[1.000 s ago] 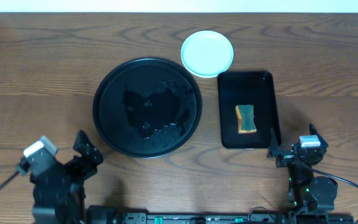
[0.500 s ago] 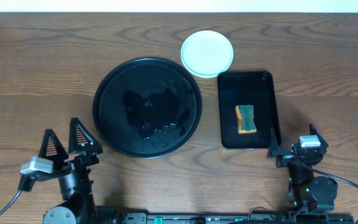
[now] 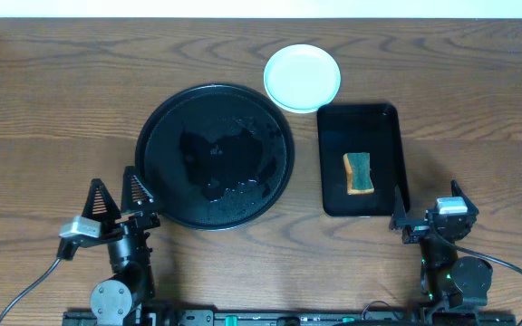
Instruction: Clean dirty plates on tray and stack at the side
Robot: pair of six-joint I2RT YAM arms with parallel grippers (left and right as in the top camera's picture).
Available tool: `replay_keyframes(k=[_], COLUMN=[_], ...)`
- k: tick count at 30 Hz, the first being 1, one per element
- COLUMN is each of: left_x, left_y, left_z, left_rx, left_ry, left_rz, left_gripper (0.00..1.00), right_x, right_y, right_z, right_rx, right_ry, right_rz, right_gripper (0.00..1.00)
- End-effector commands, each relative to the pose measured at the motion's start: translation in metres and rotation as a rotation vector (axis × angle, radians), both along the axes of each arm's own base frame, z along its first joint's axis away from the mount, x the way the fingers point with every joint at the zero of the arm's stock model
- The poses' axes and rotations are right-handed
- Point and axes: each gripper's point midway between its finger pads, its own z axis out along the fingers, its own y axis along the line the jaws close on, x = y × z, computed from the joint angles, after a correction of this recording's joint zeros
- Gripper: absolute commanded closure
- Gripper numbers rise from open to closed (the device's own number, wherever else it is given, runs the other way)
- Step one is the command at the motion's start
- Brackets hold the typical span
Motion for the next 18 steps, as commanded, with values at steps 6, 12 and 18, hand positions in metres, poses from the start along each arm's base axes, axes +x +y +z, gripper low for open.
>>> replay_keyframes(k=[6,12,18], left_x=[0.01,0.014,0.012], left_y=[-0.007,-0.011,-0.015], left_z=[-0.04,-0.088,-0.115], left_rx=[-0.006,0.004,0.176], left_ry=[0.111,0.311,0.449], left_rz=[-0.043,-0.063,-0.077], left_gripper=[0.07,0.07,0.07], right_x=[0.0,0.0,0.0], right_y=[-0.004,-0.004,-0.004], right_z=[-0.001,-0.001,-0.001], right_rx=[0.014,0.014,0.013], right_ry=[0.002,0.002,0.002], right_rz=[-0.019,-0.019,-0.019], right_gripper=[0.01,0.01,0.01])
